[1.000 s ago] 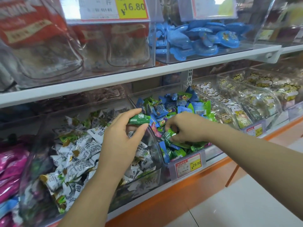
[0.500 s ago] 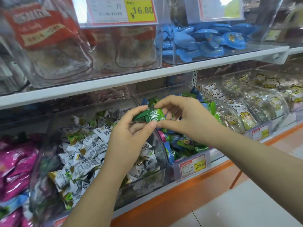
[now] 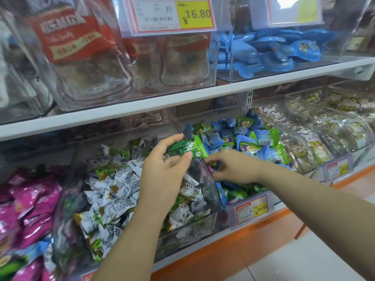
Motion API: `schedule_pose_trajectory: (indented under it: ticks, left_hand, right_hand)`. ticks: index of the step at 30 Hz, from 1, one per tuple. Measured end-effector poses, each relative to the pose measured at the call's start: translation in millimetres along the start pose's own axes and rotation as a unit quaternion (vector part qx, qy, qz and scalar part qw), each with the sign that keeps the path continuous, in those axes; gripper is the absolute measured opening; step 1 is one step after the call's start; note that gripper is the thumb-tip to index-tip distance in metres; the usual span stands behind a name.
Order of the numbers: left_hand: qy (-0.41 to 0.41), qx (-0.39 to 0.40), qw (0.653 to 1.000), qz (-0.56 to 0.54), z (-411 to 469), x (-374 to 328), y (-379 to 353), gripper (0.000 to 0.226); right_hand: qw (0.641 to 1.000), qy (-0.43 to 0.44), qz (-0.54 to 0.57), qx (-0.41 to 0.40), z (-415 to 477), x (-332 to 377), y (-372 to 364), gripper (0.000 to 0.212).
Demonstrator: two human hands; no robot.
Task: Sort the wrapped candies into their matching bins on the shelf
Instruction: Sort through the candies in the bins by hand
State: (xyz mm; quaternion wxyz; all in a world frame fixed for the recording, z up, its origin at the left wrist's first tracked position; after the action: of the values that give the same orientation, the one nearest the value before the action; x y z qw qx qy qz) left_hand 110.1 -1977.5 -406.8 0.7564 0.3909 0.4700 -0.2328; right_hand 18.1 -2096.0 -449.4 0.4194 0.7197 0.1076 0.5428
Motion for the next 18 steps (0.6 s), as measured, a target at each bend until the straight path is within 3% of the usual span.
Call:
schedule_pose_trajectory:
  ticks: [2,6,11,13,18]
  left_hand:
    - [-0.002,-0.003,1.000,0.003,1.0,0.3,0.8,0.030]
    - [-0.011,-0.007,1.000,0.000,0.0,-2.2,4.4,0.031]
    - [-0.043,-0.015,0.998,0.033,-9.8,-12.8,19.9,0.032]
    - [-0.066,-0.015,0.996,0.058,-16.1,-18.3,29.4,0.036]
    - [-0.105,-0.038,0.988,0.102,-45.1,-27.8,81.7,0.040]
  right_hand:
    - [1.000,-0.001,0.005,-0.016,3.2,0.8,5.2,0.016]
    - [0.997,0.002,0.025,-0.068,-2.8,5.7,16.7,0.017]
    - [0.958,0.053,0.061,-0.276,-40.2,32.6,52.2,0.023]
    - [0.939,0.087,0.078,-0.322,-56.7,53.8,54.9,0.029]
    - [0.952,0.143,0.034,-0.268,-67.1,120.3,14.8,0.022]
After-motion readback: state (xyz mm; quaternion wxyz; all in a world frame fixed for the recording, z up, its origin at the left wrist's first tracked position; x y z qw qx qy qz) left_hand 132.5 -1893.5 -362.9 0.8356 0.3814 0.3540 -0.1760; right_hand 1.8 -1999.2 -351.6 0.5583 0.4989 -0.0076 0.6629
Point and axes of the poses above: each hand's wrist, its own z-axis towards the middle knuckle, its own y-axis out of the back of the hand, x = y × z, the point moved 9 cm from there along z, towards the middle knuckle, and after that the axes turned 14 degrees about z, right-handed, at the moved point
